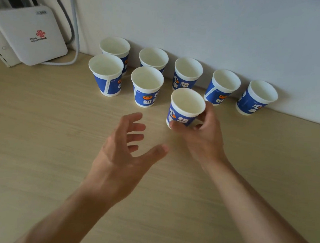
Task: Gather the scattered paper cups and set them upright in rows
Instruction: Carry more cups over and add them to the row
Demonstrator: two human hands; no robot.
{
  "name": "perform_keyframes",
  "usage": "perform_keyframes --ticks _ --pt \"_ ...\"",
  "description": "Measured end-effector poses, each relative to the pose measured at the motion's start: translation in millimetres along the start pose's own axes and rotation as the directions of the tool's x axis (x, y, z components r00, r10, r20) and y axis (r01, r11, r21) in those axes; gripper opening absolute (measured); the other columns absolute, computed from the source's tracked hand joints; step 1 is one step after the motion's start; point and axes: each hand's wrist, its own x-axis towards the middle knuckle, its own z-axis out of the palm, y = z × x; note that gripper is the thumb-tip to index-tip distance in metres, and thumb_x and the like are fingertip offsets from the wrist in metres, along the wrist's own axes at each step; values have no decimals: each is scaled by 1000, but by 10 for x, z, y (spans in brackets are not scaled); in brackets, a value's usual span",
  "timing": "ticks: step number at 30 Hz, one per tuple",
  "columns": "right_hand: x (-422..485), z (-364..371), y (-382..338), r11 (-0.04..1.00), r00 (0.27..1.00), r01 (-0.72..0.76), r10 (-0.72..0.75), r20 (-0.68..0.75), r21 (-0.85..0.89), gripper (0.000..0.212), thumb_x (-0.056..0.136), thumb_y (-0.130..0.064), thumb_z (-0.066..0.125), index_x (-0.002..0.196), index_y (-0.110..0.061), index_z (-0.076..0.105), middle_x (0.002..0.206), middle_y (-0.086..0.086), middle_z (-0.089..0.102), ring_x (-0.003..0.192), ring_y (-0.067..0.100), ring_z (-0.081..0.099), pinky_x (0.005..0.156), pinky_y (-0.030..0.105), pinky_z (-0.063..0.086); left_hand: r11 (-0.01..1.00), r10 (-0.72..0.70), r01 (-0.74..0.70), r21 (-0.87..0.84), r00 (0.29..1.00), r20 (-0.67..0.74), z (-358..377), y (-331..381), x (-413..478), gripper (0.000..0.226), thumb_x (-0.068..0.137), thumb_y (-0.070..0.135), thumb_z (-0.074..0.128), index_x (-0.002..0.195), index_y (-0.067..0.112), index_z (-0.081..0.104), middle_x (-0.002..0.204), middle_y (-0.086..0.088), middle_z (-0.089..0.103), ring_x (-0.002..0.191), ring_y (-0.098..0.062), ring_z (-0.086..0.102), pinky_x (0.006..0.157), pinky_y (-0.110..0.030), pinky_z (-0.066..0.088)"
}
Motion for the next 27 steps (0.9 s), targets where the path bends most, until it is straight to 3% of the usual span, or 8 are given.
perform_keyframes --ticks 4,14,18,24,27 --pt "159 60 72 999 998 13 -15 -60 -42 60 67 -19 89 118 -22 58 109 -13 70 100 9 68 86 37 58 999 -23 22 -33 999 -35 -84 -36 -30 76 62 56 85 129 40 54 119 15 66 110 -2 64 96 -35 55" --pt "299 143 77 997 990 30 -40 -132 -73 58 67 -17 89 115 -22 57 104 -16 68 94 1 66 78 19 53 998 -7 4 -56 998 -60 -185 -24 -6 63 65 46 76 125 38 57 115 14 69 109 -4 66 94 -35 56" --pt "307 169 67 998 990 34 -42 -132 -59 59 69 -13 89 119 -19 58 110 -10 69 99 5 66 84 24 55 997 0 -4 -71 998 -57 -207 -25 -20 62 69 48 82 124 37 58 115 13 70 109 -3 66 93 -34 56" --pt "296 184 73 999 991 27 -33 -129 -47 66 69 -12 87 124 -19 53 115 -8 67 96 -1 63 81 17 52 996 15 -21 -89 998 -62 -232 -31 -54 63 68 49 86 124 37 58 114 14 70 108 -2 67 90 -30 55" --pt "199 125 121 998 991 3 -11 -131 -62 76 69 -9 86 134 -18 47 125 -3 61 108 9 60 89 16 48 995 23 -28 -99 998 -55 -258 -54 -89 63 66 51 82 122 40 58 114 15 70 109 -2 66 88 -28 54"
